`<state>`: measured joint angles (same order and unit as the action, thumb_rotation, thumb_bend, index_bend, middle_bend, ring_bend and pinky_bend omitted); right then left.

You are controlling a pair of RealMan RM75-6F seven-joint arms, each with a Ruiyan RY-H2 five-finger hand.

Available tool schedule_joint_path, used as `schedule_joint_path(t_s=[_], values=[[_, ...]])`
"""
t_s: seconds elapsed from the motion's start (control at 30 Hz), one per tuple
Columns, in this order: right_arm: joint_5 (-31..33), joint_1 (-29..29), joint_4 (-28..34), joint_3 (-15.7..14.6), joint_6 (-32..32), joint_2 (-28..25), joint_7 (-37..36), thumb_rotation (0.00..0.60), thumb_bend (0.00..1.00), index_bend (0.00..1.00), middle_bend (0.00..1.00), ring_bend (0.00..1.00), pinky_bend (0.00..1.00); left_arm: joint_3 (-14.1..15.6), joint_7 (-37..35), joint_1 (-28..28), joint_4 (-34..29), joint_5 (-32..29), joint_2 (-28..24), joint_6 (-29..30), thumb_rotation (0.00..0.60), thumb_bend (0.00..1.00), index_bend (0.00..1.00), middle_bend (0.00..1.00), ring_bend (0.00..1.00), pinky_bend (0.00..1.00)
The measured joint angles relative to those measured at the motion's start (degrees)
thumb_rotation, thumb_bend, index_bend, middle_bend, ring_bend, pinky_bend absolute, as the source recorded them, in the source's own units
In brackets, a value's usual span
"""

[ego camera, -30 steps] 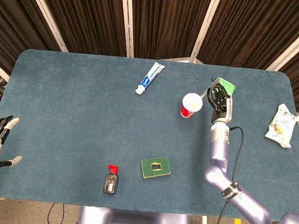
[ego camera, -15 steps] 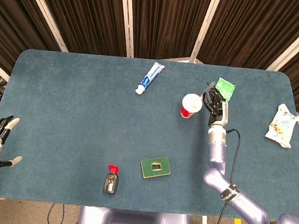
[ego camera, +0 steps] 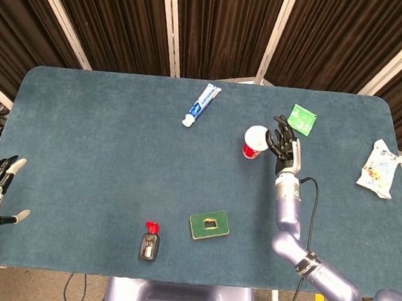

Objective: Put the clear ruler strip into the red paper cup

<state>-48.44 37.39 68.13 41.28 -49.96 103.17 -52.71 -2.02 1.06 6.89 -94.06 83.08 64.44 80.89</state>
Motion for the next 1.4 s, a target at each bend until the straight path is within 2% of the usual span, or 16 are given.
schedule_joint_path(t_s=[0.1, 0.27, 0.47, 0.57, 0.67, 0.87, 0.97, 1.1, 1.2, 1.4], values=[[-1.00, -0.75, 1.53, -0.33, -0.95, -0.67, 0.44, 0.600, 0.34, 0.26, 0.03, 0.00, 0.00, -0.02, 0.06, -0.01, 0.07, 0.04, 0.06, 0.07, 0.600, 0.03, 0.03, 0.00, 0.00, 0.00], [-2.91, -2.09, 3.80, -0.94, -3.02, -2.66, 2.33, 0.600, 0.24, 0.12, 0.00, 0.00, 0.00, -0.07, 0.23, -0.01, 0.23, 0.05, 0.13, 0.18, 0.600, 0.04, 0.03, 0.00, 0.00, 0.00], [-4.74, -3.74, 5.07, -2.38, -6.77, -6.38, 10.10, 0.600, 0.20, 0.05, 0.00, 0.00, 0.00, 0.04, 0.23, -0.14, 0.31, 0.40, 0.09, 0.52, 0.600, 0.03, 0.03, 0.00, 0.00, 0.00], [-7.09, -5.10, 6.37, -4.26, -8.69, -9.92, 15.92, 0.600, 0.20, 0.02, 0.00, 0.00, 0.00, 0.07, 0.66, -0.19, 0.37, 0.50, 0.16, 0.67, 0.600, 0.03, 0.03, 0.00, 0.00, 0.00], [-10.58, -6.87, 8.23, -7.12, -10.51, -14.41, 22.67, 0.600, 0.20, 0.01, 0.00, 0.00, 0.00, 0.12, 1.21, -0.19, 0.41, 0.55, 0.29, 0.69, 0.600, 0.03, 0.03, 0.00, 0.00, 0.00], [-18.93, -11.33, 11.81, -14.78, -14.93, -23.63, 39.18, 0.600, 0.19, 0.00, 0.00, 0.00, 0.00, 0.17, 1.90, -0.36, 0.44, 0.89, 0.45, 1.32, 0.600, 0.03, 0.03, 0.00, 0.00, 0.00], [-23.83, -14.30, 12.27, -19.42, -19.09, -26.91, 48.76, 0.600, 0.18, 0.00, 0.00, 0.00, 0.00, 0.15, 2.37, -0.46, 0.59, 0.93, 0.61, 1.55, 0.600, 0.03, 0.03, 0.00, 0.00, 0.00], [-29.72, -20.33, 14.28, -27.74, -25.72, -31.29, 58.69, 0.600, 0.18, 0.00, 0.00, 0.00, 0.00, 0.10, 2.92, -0.35, 0.78, 0.79, 0.87, 1.36, 0.600, 0.03, 0.03, 0.00, 0.00, 0.00], [-31.96, -24.10, 16.51, -31.87, -27.75, -33.95, 62.08, 0.600, 0.18, 0.00, 0.00, 0.00, 0.00, 0.00, 3.05, -0.33, 0.82, 0.78, 1.00, 1.47, 0.600, 0.03, 0.03, 0.00, 0.00, 0.00], [-33.94, -27.24, 20.01, -34.79, -30.32, -36.63, 62.29, 0.600, 0.17, 0.00, 0.00, 0.00, 0.00, 0.01, 3.14, -0.46, 1.06, 0.74, 1.11, 1.66, 0.600, 0.03, 0.03, 0.00, 0.00, 0.00]])
